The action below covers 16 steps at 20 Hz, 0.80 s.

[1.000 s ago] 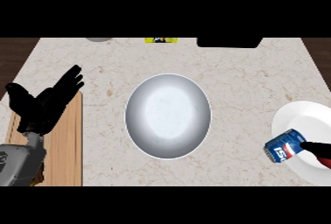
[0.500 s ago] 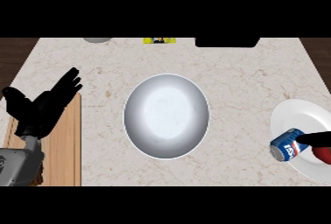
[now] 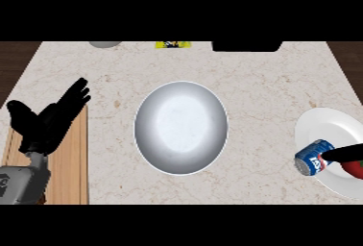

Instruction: Pick the tomato from the plate and place it in the bowl

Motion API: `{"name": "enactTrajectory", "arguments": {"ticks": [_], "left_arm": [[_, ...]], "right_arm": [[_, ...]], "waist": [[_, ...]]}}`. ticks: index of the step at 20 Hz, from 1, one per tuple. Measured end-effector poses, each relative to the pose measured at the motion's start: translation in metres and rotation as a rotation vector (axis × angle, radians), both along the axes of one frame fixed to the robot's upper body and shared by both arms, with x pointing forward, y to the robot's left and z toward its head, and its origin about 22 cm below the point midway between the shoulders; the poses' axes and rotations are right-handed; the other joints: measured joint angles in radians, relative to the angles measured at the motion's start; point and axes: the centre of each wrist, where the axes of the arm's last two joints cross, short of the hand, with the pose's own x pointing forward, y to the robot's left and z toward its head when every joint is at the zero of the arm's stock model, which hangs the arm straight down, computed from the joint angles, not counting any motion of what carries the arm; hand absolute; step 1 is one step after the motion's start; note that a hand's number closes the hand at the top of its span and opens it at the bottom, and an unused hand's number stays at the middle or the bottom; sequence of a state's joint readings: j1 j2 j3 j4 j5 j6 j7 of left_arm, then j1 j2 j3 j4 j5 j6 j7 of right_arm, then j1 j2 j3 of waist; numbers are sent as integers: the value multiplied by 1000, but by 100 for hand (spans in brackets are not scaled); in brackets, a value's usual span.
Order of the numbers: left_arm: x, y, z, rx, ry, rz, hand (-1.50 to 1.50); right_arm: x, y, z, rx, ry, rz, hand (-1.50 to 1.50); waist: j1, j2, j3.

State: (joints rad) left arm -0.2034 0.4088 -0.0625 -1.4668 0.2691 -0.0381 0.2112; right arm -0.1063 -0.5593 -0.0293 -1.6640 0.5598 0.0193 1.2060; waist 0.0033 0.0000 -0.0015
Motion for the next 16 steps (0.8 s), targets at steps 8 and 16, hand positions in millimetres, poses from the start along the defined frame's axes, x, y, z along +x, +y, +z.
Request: {"name": "enactTrajectory", "arguments": {"ticks": [8, 16], "left_arm": [[-2, 0, 10, -3, 4, 6, 0], [2, -4, 7, -10, 1, 6, 0]], "right_arm": [[1, -8, -18, 6, 46, -25, -150], [6, -18, -24, 39, 64, -64, -150]], "waist": [[0, 0, 1], [-2, 0, 1]]}}
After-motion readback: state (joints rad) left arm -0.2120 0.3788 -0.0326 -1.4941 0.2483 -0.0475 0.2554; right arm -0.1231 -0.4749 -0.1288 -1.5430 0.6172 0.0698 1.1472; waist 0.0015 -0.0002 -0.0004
